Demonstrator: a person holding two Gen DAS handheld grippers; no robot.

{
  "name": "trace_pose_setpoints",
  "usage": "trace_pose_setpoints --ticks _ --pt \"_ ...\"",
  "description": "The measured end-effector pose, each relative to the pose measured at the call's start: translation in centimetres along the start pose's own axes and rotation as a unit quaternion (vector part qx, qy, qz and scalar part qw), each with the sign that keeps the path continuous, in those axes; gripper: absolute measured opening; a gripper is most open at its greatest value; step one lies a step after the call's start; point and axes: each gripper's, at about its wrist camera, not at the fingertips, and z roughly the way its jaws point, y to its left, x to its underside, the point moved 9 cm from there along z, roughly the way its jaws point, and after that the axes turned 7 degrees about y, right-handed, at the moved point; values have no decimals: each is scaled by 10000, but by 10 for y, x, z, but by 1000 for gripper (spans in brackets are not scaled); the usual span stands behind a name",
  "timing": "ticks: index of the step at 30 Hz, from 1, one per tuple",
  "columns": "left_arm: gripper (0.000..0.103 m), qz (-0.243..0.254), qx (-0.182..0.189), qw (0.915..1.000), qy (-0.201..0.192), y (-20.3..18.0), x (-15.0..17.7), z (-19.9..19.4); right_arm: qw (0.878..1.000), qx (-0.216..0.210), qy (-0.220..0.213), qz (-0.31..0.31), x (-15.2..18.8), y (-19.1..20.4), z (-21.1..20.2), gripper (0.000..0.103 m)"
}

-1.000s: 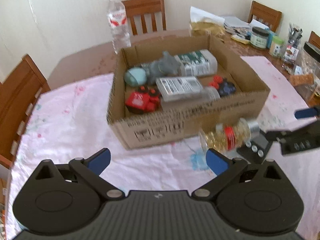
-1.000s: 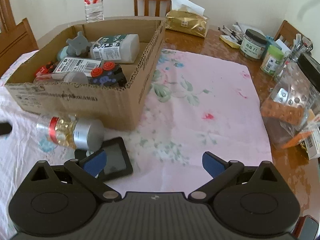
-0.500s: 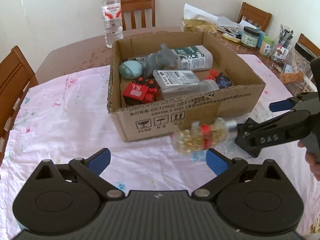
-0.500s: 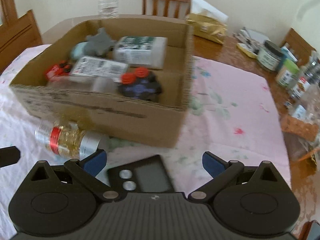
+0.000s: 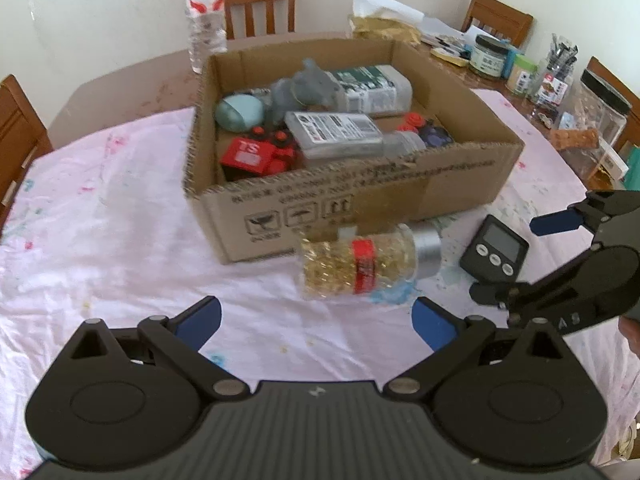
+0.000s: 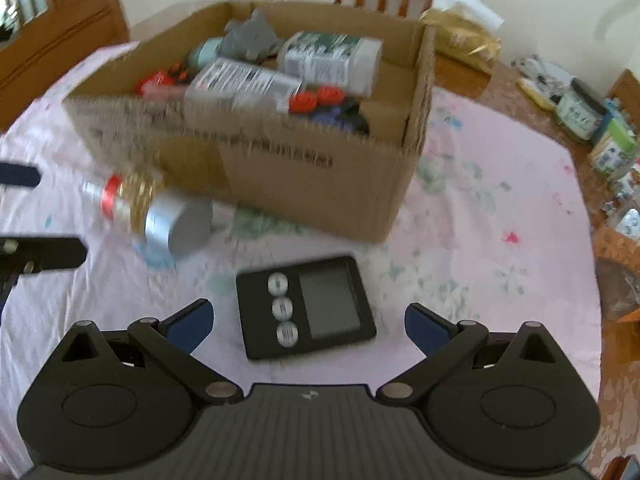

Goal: Organize rigid objects
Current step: 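Grasp the gold capsule bottle with the left gripper while the right grasps the black timer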

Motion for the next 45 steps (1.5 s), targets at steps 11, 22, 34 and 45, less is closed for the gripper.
trace_pose_setpoints --ticks 11,22,34,45 --pt "101 56 102 9996 256 -28 2 27 9994 -27 -292 181 0 -29 5 103" --pt "101 -189 -205 9996 -63 -36 -22 40 9976 -139 -671 -85 2 -30 4 103" --pt "93 -341 -373 9987 -73 -25 -28 41 9984 -147 -538 -87 -1 -28 5 103" --pt "94 -531 -454 9976 -17 -2 -16 35 9975 -231 -598 -282 -5 -3 0 89"
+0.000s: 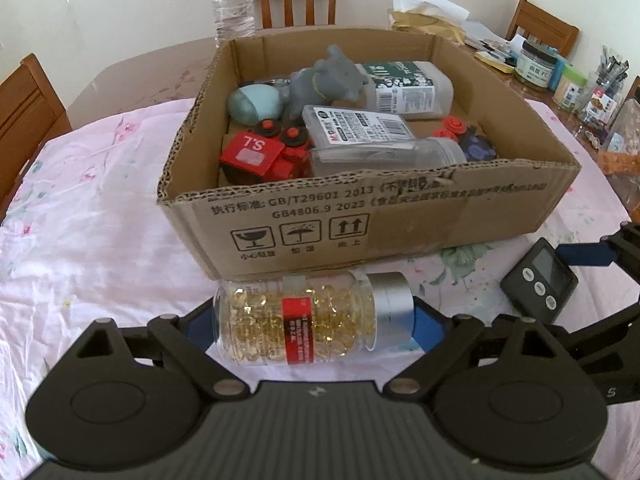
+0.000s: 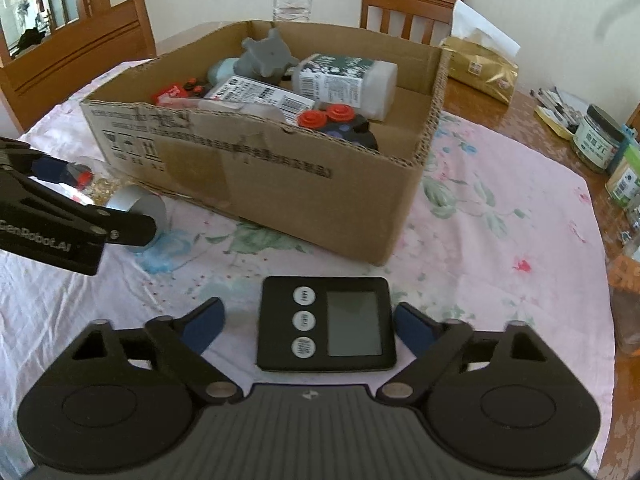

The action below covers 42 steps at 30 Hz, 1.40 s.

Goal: Organize rigid objects
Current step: 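Grasp the gold capsule bottle with the left gripper while the right grasps the black timer, then release the timer into the box with the right gripper while the left lowers the bottle in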

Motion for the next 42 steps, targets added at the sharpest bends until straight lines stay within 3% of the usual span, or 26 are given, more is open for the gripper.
trace_pose_setpoints --ticks 4,18,26,33,42 --pt "94 16 3 10000 -25 0 0 -1 10000 35 36 47 0 1 -3 79" --pt "94 221 6 9997 -127 1 -7 -7 9994 154 142 292 0 -2 -3 75" --pt "94 465 -75 9989 3 -2 -7 -3 9992 221 184 264 2 -1 -4 74" --pt "93 415 182 9989 140 -1 -4 -4 9993 217 199 249 2 -2 -7 74" --pt "93 774 281 9962 268 6 2 -21 9997 163 175 38 -4 -8 -31 74"
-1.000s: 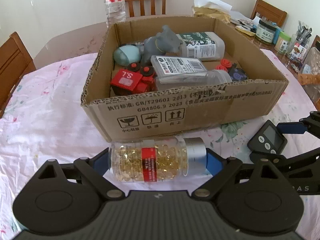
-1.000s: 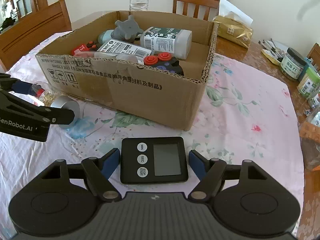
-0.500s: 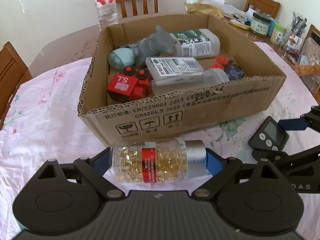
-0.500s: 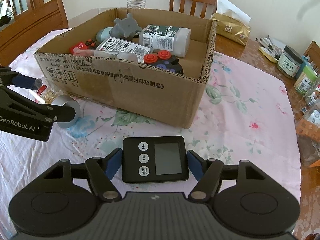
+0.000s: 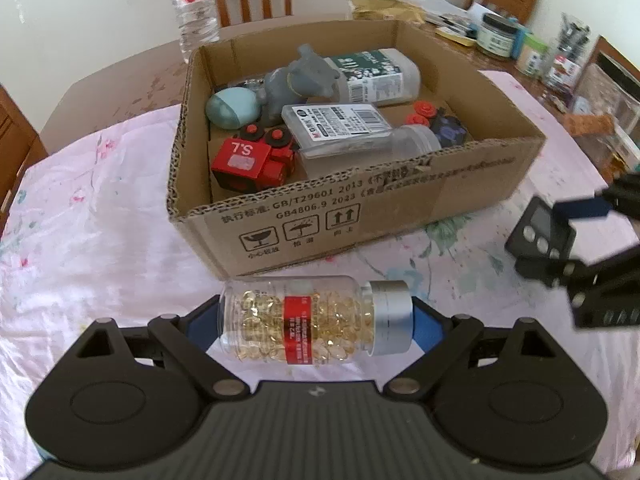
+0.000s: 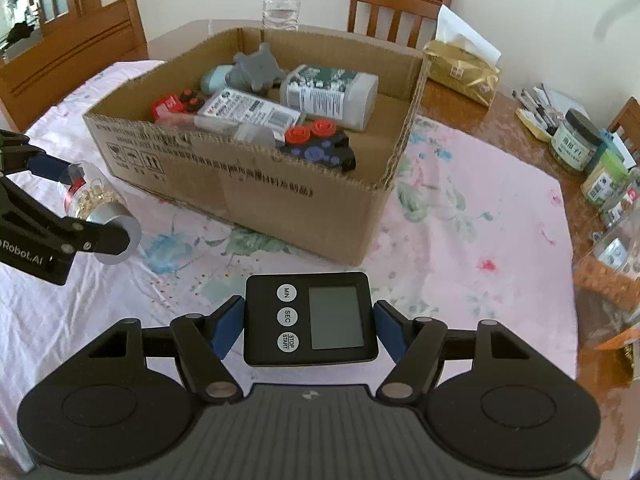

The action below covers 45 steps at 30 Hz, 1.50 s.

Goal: Organize rigid objects
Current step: 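Release the timer into the box with the right gripper while the left lowers the bottle in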

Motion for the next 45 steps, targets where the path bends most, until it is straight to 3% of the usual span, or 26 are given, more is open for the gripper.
trace_pose_setpoints --ticks 10,13,18,21,24,27,36,45 --pt "93 344 147 9993 5 8 -6 -40 9972 -162 -675 -261 -52 -11 -63 74" --pt "93 438 148 9989 -74 7 -13 -50 9960 -166 -832 -266 -75 -14 -58 74" --pt "93 484 122 9985 -245 12 -30 -63 9967 -250 -744 -212 -95 -14 -32 74" --pt "93 446 94 9984 -321 17 -40 -68 9977 -333 -584 -103 -92 -15 -21 77" --pt "93 449 91 9982 -383 20 -52 -70 9970 -360 -686 33 -91 -14 -26 103" --pt "93 509 99 9976 -462 19 -65 -72 9960 -414 -777 151 -88 -14 -36 103" --pt "93 885 219 9928 -774 -5 -131 -64 9965 -16 -764 335 -68 -15 -56 103" --pt "93 994 403 9911 -783 -35 -209 -13 9932 176 -837 788 -55 -32 -73 103"
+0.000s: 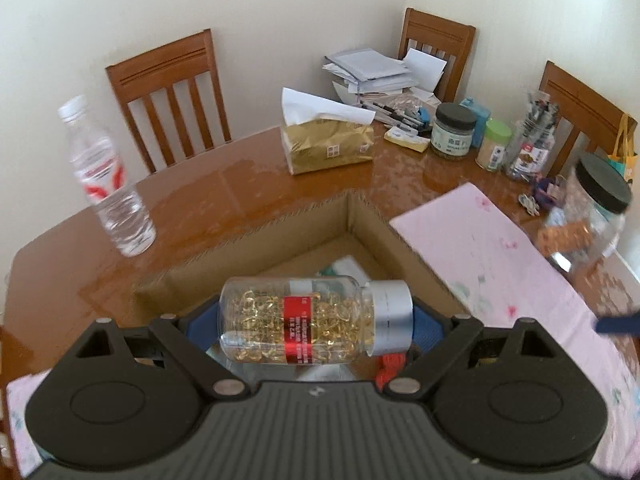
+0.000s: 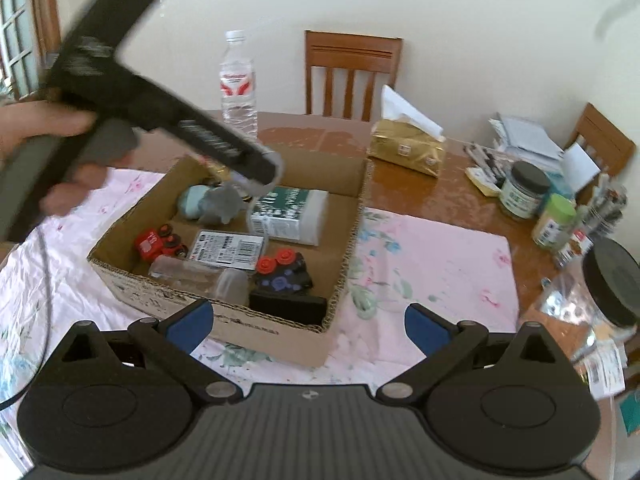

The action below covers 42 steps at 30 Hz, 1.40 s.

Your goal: Organize rigid objects

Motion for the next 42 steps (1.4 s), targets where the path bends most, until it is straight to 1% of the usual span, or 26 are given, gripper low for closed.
trace_pose_setpoints --ticks 5,8,11,14,16,20,24,27,29,31,34,36,38,40,42 --pt "93 -182 32 9996 226 0 -19 44 9997 145 14 212 6 -13 -3 103" --pt "94 -218 -2 9997 127 1 -28 59 9993 192 27 309 10 -20 -6 103" --pt "95 -246 -190 9995 31 3 -32 62 9991 215 46 363 12 -24 -7 103" --pt "97 -222 -249 9994 -126 3 -34 53 9991 216 41 363 11 -24 -6 103" --pt "99 -167 -330 9988 -310 3 -35 41 9992 193 26 359 9 -24 -6 103" --pt "100 -3 -595 9958 -693 4 -32 12 9993 163 11 349 5 -21 -8 103" --pt "101 -16 -814 9923 -938 6 -17 -20 9991 226 85 355 3 -20 -8 103" --pt "102 -202 -950 9906 -962 9 4 -45 9977 350 258 525 4 -23 -4 103" --pt "102 -424 -1003 9902 -880 10 24 -58 9950 502 469 721 7 -27 3 103" --pt "102 -679 -1081 9895 -681 12 45 -67 9913 560 734 940 11 -30 10 103" --pt "102 -1207 -1087 9866 -181 11 83 -73 9855 539 1011 1251 14 -31 18 103" --pt "102 -1389 -1081 9843 97 11 102 -77 9840 513 1080 1323 13 -27 18 103" --pt "102 -1445 -1192 9817 328 11 118 -81 9844 502 1086 1287 10 -21 14 103" --pt "102 -1452 -1227 9810 389 8 129 -89 9865 502 1031 1172 4 -13 8 103" --pt "102 -1498 -1201 9807 357 7 133 -98 9882 511 973 1066 -2 -7 1 103"
